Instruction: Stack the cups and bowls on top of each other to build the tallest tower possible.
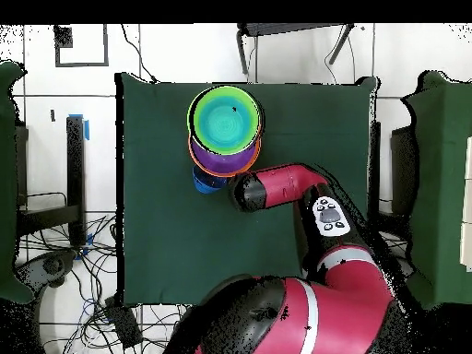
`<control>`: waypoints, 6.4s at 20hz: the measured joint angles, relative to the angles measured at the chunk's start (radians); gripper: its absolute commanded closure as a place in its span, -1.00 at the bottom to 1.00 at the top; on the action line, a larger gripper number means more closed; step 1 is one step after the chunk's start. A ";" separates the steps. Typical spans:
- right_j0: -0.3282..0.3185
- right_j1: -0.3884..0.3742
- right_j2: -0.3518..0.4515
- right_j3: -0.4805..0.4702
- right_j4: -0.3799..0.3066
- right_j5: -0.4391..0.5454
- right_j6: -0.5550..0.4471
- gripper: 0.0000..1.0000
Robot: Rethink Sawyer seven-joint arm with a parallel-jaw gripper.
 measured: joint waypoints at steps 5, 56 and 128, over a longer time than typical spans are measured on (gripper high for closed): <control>0.016 0.002 -0.018 -0.005 0.019 0.000 0.000 -1.00; 0.126 0.024 -0.090 -0.020 0.188 0.000 0.000 -1.00; 0.155 0.036 -0.010 0.001 0.333 -0.001 0.000 -1.00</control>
